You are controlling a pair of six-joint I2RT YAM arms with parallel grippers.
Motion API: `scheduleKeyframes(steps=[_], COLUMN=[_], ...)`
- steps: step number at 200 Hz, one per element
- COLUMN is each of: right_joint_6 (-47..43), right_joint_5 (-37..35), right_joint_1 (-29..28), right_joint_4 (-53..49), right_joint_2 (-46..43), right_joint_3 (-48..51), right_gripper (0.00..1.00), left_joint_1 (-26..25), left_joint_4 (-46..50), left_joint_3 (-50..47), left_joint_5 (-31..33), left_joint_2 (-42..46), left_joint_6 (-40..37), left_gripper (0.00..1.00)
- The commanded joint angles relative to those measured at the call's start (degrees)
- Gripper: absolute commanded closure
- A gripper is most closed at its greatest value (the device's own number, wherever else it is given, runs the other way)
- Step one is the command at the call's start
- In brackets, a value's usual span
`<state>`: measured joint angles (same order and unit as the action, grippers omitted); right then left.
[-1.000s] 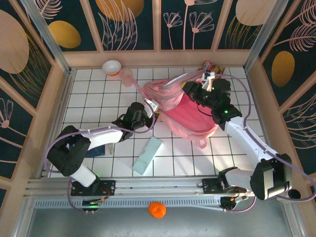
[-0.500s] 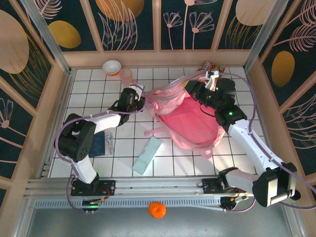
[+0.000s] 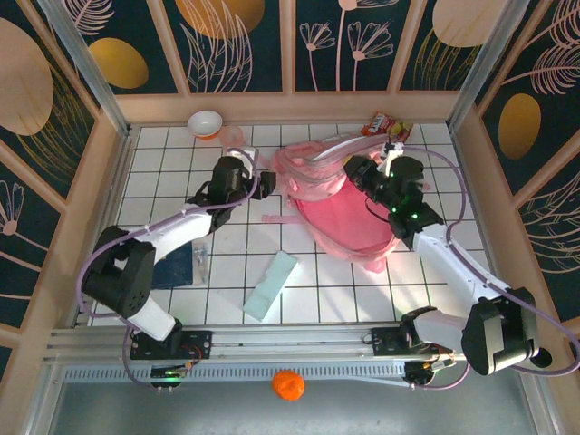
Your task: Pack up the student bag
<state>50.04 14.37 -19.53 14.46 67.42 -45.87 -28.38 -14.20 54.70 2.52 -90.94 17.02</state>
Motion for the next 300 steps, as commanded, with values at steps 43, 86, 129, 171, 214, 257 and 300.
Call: scheduleKeyframes(steps=[43, 86, 129, 171, 214, 257, 300], right_joint_6=[0.6, 3.7, 7.8, 7.1, 4.2, -3.7, -14.2], right_joint_5=[-8.8, -13.1, -18.3, -21.8, -25.6, -17.4, -5.8], right_joint_1=[-2.8, -8.7, -15.7, -19.4, -25.8, -29.0, -30.5], right_joint_4=[-0.5, -24.8, -37.8, -49.0, -47.8, -31.2, -17.8], right_joint_2=[-4.4, -5.5, -5.8, -4.3, -0.5, 9.1, 27.2], right_joint_3=[4.2, 0.3, -1.1, -7.3, -12.8, -15.4, -27.6], right_gripper=[0.78, 0.46, 0.35, 0.31, 0.34, 0.34, 0.39], left_joint_1=[2.3, 2.8, 3.1, 5.1, 12.2, 20.8, 27.2], left_joint_4=[15.8, 23.7, 40.1, 54.1, 56.2, 58.0, 58.3], left_joint_3=[-0.5, -3.5, -1.2, -0.4, -8.1, -13.8, -19.5], left_joint_5=[0.7, 1.9, 6.9, 10.1, 9.3, 9.3, 6.6], left_joint_2=[4.9, 10.9, 13.9, 16.7, 24.9, 31.8, 34.6], left_joint_6=[26.0, 40.1, 53.0, 62.6, 65.1, 64.0, 64.7], left_gripper=[0.21, 0.2, 0.2, 0.17, 0.18, 0.18, 0.18])
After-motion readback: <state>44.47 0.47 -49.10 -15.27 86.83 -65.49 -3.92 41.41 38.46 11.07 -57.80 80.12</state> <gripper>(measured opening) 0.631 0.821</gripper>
